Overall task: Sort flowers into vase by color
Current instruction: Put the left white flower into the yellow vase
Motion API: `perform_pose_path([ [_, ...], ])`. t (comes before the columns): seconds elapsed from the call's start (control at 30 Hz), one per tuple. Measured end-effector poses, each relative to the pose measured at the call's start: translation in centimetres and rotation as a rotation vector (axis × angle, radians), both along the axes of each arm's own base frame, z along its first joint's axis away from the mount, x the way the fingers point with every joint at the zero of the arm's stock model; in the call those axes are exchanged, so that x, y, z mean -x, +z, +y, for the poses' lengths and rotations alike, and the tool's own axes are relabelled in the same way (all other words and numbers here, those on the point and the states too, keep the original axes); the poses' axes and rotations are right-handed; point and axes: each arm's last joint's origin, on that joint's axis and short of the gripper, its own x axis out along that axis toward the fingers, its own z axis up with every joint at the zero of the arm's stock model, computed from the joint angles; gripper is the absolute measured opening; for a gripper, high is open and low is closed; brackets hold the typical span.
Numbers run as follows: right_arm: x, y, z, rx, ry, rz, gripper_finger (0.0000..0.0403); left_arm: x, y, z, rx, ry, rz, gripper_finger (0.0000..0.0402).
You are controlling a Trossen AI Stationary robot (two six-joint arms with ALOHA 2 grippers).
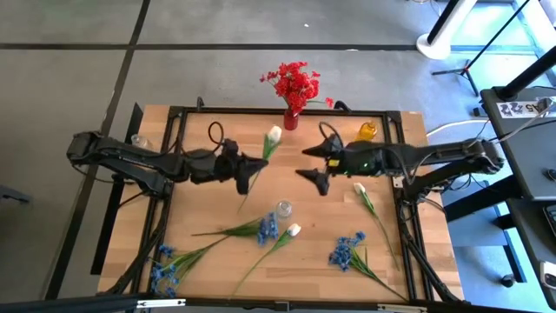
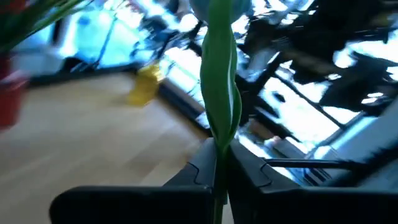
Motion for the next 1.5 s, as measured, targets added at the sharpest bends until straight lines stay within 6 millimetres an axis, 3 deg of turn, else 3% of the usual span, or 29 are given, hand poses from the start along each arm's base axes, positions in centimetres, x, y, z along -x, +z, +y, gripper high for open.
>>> perform_pose_path([
  [0.17,-3.1,-0.2,1.2,-0.089,0.038,-0.184,0.0353,-0.4,2.1,-2.6,-0.082,-0.085,-0.062,0.0015],
  [0.33,-5.6,-0.5,1.8,-0.144,0.089,-0.352,0.0351,-0.2,2.6,-4.4,-0.093,-0.115,-0.104,0.0014],
  [0.5,-7.1,-1.3,2.0,-0.190,0.088,-0.432,0.0317,0.0,2.8,-5.4,-0.094,-0.152,-0.127,0.0014],
  [0.77,-8.4,-2.3,2.2,-0.198,0.103,-0.486,0.0214,0.0,2.8,-5.3,-0.111,-0.144,-0.123,0.0025],
  [0.9,-8.4,-2.3,2.1,-0.195,0.078,-0.491,0.0130,0.0,2.7,-5.3,-0.113,-0.145,-0.112,0.0049],
  [1.0,-8.4,-2.3,2.1,-0.196,0.080,-0.490,0.0042,0.0,2.6,-5.3,-0.114,-0.162,-0.106,0.0073],
  [1.1,-8.4,-2.3,2.2,-0.192,0.089,-0.493,0.0016,0.3,2.8,-5.4,-0.116,-0.194,-0.106,0.0100],
  [1.2,-7.9,-1.8,2.1,-0.187,0.082,-0.479,0.0018,1.4,3.3,-5.2,-0.115,-0.224,-0.067,0.0126],
  [1.3,-6.0,-0.3,1.6,-0.118,0.052,-0.418,0.0007,3.5,3.7,-4.7,-0.083,-0.246,0.008,0.0145],
  [1.5,1.7,2.6,-1.5,0.027,-0.190,-0.169,0.0007,8.0,4.8,-3.7,0.042,-0.257,0.058,0.0156],
])
